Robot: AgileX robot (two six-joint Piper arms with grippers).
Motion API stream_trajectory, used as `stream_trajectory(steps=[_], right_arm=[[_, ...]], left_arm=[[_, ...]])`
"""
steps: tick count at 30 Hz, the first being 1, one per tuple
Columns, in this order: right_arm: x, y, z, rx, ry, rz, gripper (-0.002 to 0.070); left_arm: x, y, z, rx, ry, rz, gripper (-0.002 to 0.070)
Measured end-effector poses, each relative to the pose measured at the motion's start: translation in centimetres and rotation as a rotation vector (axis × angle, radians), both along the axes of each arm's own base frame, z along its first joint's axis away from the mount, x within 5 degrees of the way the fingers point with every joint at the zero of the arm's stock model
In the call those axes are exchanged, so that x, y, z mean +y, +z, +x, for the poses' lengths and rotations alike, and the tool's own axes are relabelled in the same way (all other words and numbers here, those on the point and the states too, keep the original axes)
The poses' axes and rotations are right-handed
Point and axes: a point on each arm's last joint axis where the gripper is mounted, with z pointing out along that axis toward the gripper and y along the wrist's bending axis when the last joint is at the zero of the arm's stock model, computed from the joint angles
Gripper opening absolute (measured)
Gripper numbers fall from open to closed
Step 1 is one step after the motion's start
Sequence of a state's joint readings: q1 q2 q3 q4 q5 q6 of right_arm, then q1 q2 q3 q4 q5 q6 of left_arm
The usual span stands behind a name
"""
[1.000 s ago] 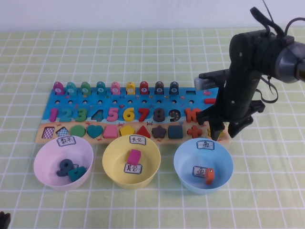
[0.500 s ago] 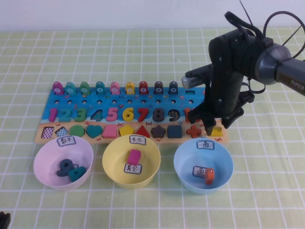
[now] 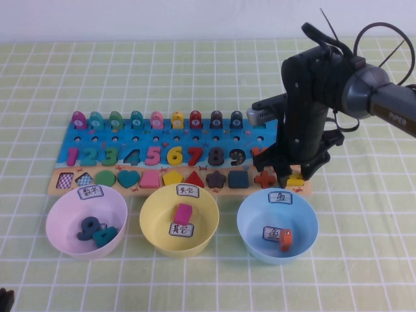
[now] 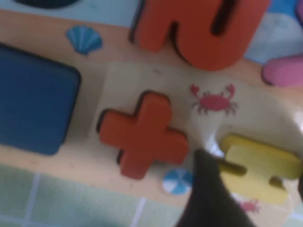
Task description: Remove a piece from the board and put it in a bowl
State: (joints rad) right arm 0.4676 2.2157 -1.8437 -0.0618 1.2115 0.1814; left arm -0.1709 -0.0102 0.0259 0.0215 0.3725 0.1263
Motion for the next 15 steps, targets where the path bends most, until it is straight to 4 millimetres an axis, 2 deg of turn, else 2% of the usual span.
stream_trajectory(steps=[11, 15], right_arm=[[0.01, -0.04, 0.03, 0.0, -0.001, 0.0, 0.0354], [0.01, -0.04, 0.02, 0.002, -0.001, -0.001, 0.0321]], left_arm=[[0.0, 0.0, 0.0, 0.0, 0.0, 0.0, -0.0003], [0.0, 0.0, 0.0, 0.0, 0.0, 0.0, -0.0003]])
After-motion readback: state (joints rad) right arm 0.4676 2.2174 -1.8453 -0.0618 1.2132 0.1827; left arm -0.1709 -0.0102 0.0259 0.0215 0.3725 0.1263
